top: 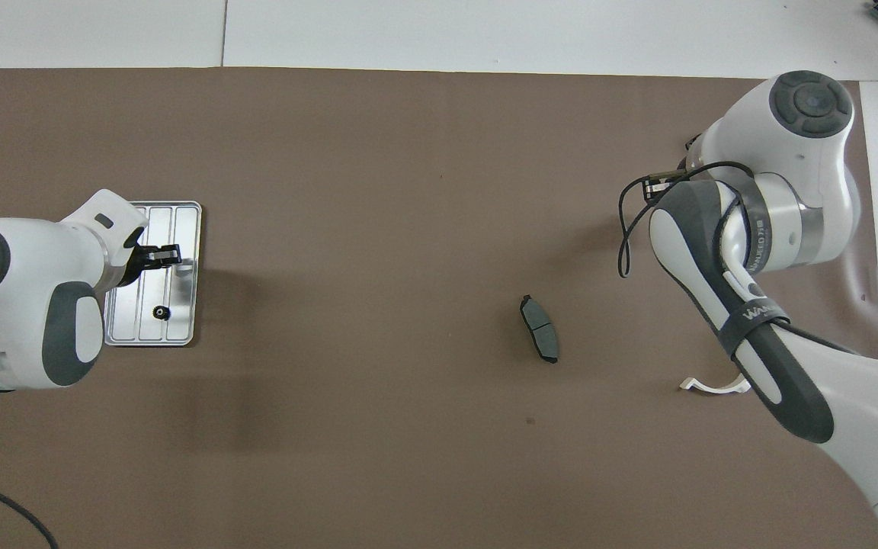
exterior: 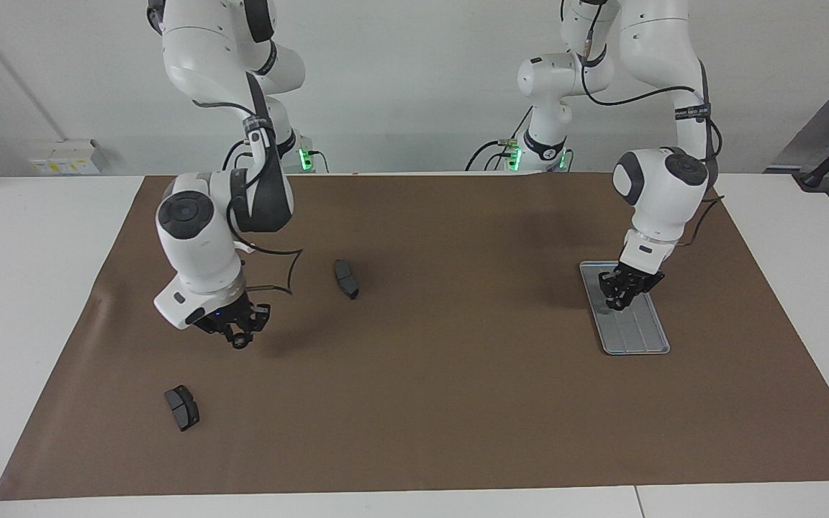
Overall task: Place bearing gear from tray to pile
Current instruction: 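Release the bearing near the pad while the left gripper sets another mid-table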
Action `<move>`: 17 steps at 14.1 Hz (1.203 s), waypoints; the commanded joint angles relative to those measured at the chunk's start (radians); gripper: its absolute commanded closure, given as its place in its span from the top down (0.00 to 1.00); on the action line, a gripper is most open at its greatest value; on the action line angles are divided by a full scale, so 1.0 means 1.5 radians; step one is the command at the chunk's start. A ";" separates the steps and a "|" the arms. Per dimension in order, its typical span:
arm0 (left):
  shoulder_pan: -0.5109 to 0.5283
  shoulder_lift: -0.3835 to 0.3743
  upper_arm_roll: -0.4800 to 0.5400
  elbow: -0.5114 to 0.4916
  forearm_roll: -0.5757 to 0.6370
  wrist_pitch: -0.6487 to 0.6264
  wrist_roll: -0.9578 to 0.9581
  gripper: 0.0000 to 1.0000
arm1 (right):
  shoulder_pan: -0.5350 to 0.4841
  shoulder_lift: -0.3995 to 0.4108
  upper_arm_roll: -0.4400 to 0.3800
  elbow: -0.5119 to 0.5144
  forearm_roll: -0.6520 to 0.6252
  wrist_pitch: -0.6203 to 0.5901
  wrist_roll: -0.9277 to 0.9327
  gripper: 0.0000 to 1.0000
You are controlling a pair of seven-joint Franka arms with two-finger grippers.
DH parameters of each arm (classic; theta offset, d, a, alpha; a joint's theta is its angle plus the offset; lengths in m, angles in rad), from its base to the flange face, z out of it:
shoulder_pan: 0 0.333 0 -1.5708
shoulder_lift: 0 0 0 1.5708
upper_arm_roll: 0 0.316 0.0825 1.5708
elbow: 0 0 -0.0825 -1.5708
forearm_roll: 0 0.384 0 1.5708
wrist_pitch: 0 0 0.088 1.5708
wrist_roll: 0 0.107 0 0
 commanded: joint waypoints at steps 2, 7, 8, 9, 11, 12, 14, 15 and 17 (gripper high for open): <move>-0.107 0.013 0.007 0.041 0.010 -0.053 -0.124 0.26 | -0.059 -0.055 0.011 -0.125 0.045 0.070 -0.096 0.00; -0.246 0.027 0.007 0.105 0.010 -0.094 -0.199 0.26 | -0.083 -0.045 0.011 -0.167 0.057 0.162 -0.114 0.00; -0.260 0.037 0.004 0.131 0.010 -0.098 -0.200 0.26 | -0.087 -0.045 0.011 -0.176 0.063 0.170 -0.116 0.00; -0.283 0.040 0.004 0.142 0.009 -0.101 -0.201 0.26 | -0.097 -0.045 0.013 -0.187 0.064 0.180 -0.117 0.00; -0.324 0.069 0.004 0.172 0.007 -0.102 -0.206 0.26 | -0.091 -0.040 0.015 -0.188 0.082 0.195 -0.111 0.00; -0.342 0.099 0.005 0.204 0.005 -0.102 -0.220 0.26 | -0.091 -0.034 0.015 -0.188 0.098 0.209 -0.113 0.00; -0.354 0.148 0.004 0.264 0.003 -0.102 -0.251 0.29 | -0.092 -0.027 0.015 -0.188 0.102 0.213 -0.114 0.00; -0.354 0.150 0.003 0.268 0.003 -0.102 -0.251 0.30 | -0.091 -0.027 0.015 -0.188 0.102 0.213 -0.114 0.26; -0.353 0.157 0.003 0.291 0.002 -0.101 -0.252 0.46 | -0.091 -0.027 0.015 -0.187 0.102 0.213 -0.112 1.00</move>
